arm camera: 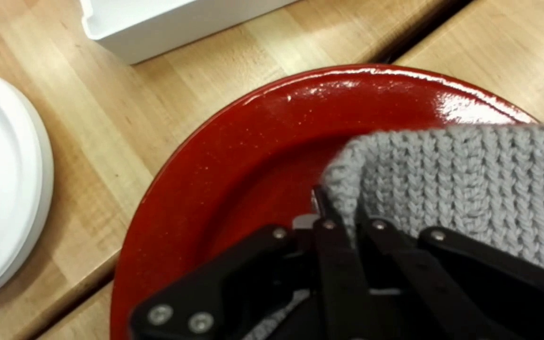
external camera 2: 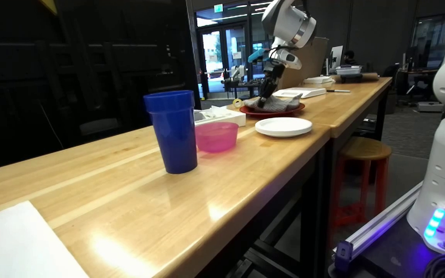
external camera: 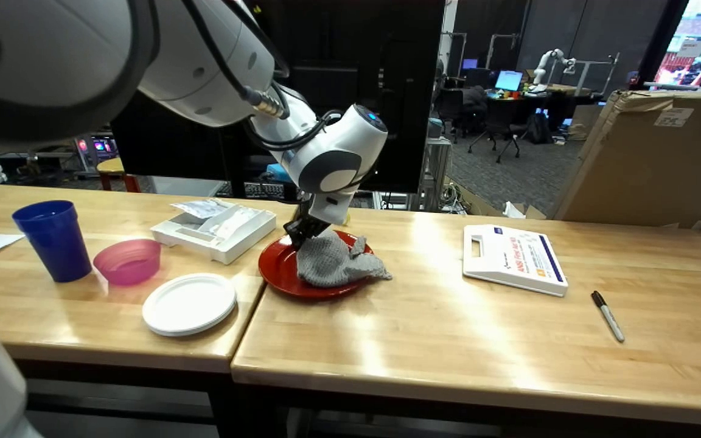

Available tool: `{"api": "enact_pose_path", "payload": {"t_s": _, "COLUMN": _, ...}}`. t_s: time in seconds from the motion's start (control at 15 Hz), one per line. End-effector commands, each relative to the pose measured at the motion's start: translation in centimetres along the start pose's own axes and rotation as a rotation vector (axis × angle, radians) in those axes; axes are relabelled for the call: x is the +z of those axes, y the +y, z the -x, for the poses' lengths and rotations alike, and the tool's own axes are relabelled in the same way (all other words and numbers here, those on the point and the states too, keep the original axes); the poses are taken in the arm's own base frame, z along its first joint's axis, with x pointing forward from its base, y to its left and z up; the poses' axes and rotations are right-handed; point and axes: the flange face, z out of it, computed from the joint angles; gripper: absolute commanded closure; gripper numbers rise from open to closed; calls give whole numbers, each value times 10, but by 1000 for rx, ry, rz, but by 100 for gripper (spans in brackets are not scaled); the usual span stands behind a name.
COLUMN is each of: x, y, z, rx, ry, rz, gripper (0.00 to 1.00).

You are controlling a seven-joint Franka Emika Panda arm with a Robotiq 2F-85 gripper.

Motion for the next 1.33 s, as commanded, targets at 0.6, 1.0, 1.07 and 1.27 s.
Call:
{"api": "enact_pose_path", "payload": {"t_s": 0.6, "x": -141, "y": -7, "z": -14, "rx": 40, "ry": -47, "rz": -415, "gripper": 99}}
{"api": "enact_pose_path", "payload": {"t_s": 1.0, "x": -176, "y": -14, "z": -38, "rx": 165, "ry": -29, "rz": -562, "gripper": 99}}
{"api": "enact_pose_path", "payload": {"t_s": 1.07, "x": -182, "y": -16, "z": -43, "rx": 208, "ry": -16, "rz": -585, "gripper": 99}}
{"api": "enact_pose_path", "payload": {"t_s": 1.27, "x": -192, "y": -18, "z": -58, "rx": 324, "ry": 47, "rz": -613, "gripper": 99}}
